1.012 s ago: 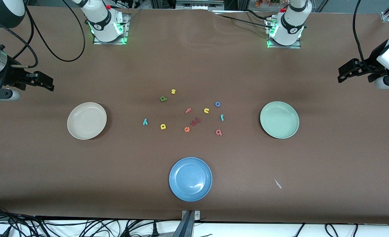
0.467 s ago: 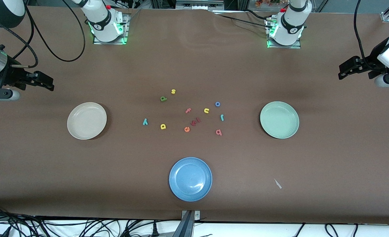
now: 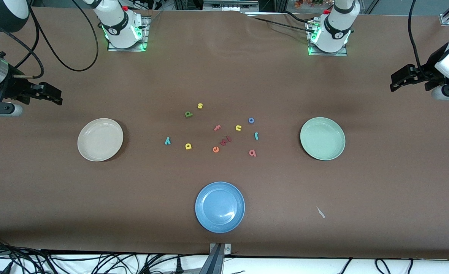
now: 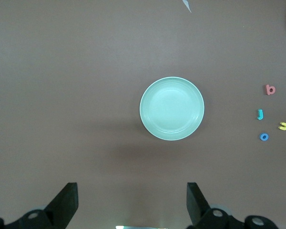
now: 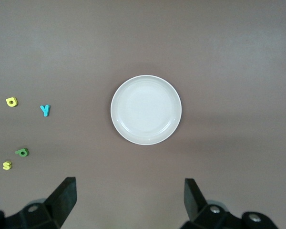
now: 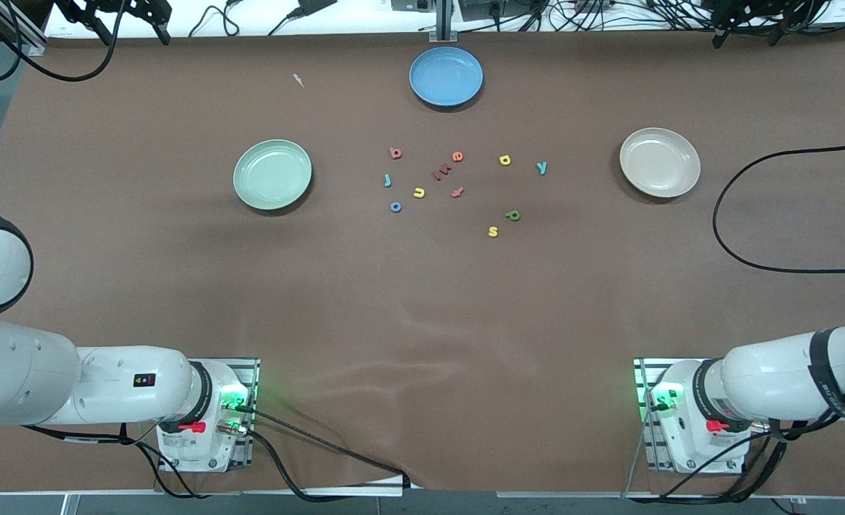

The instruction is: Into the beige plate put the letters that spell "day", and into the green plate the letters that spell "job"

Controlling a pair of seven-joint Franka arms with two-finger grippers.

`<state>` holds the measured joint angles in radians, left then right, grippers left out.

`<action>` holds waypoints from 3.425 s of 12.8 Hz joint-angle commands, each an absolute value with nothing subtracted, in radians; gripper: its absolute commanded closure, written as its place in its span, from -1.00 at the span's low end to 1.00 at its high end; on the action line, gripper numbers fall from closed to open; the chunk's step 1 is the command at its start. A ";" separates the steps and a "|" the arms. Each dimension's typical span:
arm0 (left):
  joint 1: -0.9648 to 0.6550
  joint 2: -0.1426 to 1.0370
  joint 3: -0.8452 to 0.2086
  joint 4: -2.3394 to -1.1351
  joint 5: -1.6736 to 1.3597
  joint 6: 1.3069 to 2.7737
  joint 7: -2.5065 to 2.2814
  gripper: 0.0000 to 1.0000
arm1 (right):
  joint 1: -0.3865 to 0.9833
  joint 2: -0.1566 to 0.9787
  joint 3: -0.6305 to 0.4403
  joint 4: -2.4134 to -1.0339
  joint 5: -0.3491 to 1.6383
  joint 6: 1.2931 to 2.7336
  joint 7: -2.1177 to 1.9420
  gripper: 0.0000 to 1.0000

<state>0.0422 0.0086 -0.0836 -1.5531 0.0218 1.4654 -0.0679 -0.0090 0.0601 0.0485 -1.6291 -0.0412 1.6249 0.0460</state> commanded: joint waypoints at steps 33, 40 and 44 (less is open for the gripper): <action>0.035 -0.006 -0.095 -1.583 -0.002 1.456 -0.060 -1.00 | -0.002 0.063 0.054 -1.615 -0.026 1.623 0.046 -1.00; 0.032 0.002 -0.097 -1.583 -0.002 1.456 -0.064 -1.00 | 0.005 0.077 0.058 -1.614 -0.025 1.615 0.035 -1.00; 0.023 0.015 -0.106 -1.585 -0.002 1.450 -0.061 -1.00 | 0.006 0.077 0.058 -1.614 -0.026 1.615 0.022 -1.00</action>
<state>0.0329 0.0119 -0.0990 -1.5777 0.0161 1.4592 -0.0678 0.0061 0.0727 0.0569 -1.6291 -0.0374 1.6252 0.0389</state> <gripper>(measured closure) 0.000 0.000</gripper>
